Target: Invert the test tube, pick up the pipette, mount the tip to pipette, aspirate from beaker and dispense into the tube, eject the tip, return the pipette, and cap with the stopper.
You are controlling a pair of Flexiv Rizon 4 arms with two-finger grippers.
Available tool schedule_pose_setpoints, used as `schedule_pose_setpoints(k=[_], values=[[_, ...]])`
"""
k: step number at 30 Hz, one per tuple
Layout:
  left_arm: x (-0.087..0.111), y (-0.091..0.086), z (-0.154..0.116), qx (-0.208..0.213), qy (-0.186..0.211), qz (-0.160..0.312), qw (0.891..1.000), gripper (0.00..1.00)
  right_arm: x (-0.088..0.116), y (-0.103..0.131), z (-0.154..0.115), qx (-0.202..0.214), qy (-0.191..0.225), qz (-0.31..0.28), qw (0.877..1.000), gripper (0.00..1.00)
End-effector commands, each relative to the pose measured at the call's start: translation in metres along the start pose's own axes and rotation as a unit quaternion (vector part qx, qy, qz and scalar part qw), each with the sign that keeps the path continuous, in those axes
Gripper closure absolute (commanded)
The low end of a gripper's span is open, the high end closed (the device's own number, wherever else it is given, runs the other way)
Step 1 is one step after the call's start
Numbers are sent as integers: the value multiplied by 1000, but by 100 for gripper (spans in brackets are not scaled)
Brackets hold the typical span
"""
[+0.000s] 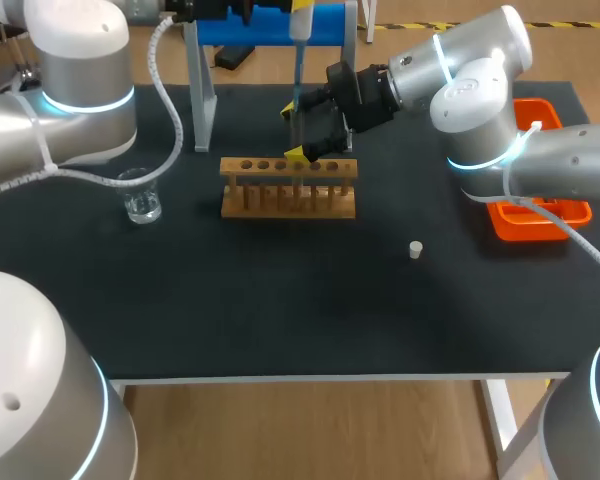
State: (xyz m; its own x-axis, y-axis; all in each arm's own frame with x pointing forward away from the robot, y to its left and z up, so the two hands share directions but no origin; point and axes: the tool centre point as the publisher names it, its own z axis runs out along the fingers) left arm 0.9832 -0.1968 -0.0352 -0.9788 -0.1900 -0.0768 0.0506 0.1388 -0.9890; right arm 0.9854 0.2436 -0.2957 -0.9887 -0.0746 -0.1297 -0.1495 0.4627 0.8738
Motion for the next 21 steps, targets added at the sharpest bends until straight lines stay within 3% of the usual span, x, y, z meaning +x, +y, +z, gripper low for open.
schedule_pose_setpoints(k=[1, 21], values=[[-5, 0, 8, 4, 6, 0, 1000, 100, 0, 0, -1, 1, 0, 0, 1000, 0], [28, 1, 1, 10, 4, -7, 1000, 100, 0, 0, -1, 1, 0, 0, 1000, 0]])
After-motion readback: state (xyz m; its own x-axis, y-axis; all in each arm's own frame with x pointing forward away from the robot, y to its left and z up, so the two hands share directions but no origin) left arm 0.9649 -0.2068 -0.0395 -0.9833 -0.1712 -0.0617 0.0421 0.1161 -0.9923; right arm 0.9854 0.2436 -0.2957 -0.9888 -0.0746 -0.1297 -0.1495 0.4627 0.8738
